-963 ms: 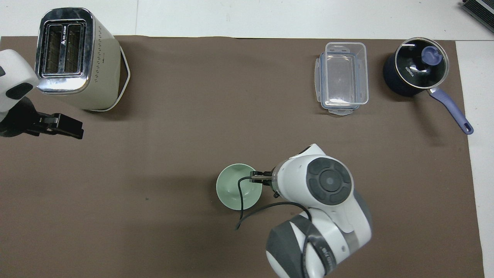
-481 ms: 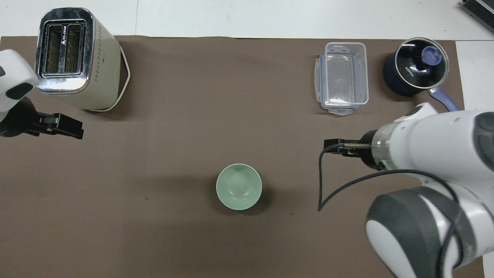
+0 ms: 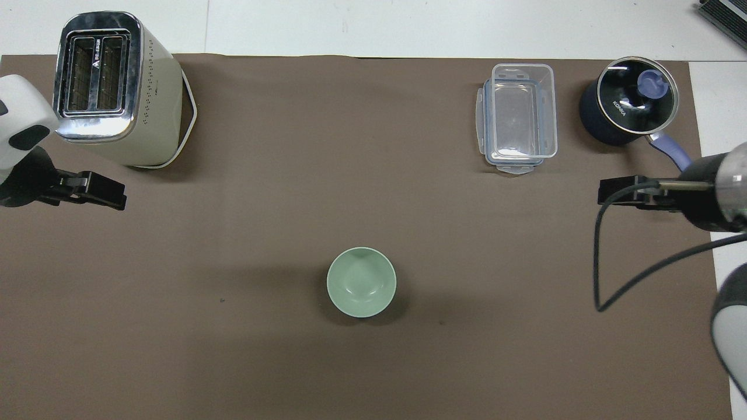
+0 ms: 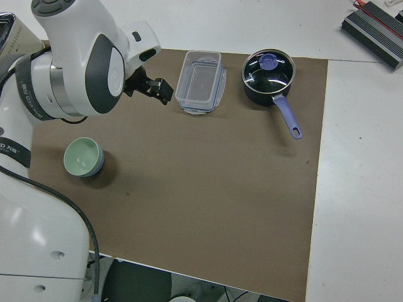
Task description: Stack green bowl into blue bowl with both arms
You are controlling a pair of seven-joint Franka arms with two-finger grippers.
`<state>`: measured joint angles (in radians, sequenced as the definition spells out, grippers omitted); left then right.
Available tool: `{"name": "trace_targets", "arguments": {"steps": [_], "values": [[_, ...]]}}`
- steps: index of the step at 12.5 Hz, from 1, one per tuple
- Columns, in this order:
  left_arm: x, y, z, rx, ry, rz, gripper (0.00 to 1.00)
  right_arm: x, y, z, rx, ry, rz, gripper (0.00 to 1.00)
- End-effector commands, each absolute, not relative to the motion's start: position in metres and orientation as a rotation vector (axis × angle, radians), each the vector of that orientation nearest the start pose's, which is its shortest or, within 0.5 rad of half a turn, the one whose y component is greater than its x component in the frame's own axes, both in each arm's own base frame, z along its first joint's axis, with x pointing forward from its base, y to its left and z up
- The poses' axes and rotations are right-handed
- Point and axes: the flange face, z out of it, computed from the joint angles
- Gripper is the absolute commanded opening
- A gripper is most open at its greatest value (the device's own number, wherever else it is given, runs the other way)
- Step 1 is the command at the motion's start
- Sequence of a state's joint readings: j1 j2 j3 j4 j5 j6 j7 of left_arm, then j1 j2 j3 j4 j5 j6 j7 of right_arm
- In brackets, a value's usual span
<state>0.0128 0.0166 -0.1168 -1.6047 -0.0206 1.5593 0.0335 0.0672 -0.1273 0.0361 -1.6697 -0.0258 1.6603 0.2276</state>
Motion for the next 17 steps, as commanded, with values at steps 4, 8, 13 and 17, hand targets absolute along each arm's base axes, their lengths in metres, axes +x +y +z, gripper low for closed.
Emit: {"name": "trace_targets", "arguments": {"steps": [4,8,13,17], "values": [[0.554,-0.057,0.601,-3.134,0.219,0.108,1.0,0.551,0.03,0.68,-3.182,0.194,-0.069,1.0],[0.555,-0.057,0.6,-3.134,0.219,0.111,1.0,0.546,0.027,0.68,-3.166,0.185,-0.025,1.0],[0.554,-0.057,0.601,-3.134,0.219,0.108,1.0,0.531,0.025,0.672,-3.153,0.19,0.014,1.0],[0.554,-0.057,0.601,-3.134,0.219,0.108,1.0,0.529,0.025,0.671,-3.15,0.196,0.015,1.0]]}}
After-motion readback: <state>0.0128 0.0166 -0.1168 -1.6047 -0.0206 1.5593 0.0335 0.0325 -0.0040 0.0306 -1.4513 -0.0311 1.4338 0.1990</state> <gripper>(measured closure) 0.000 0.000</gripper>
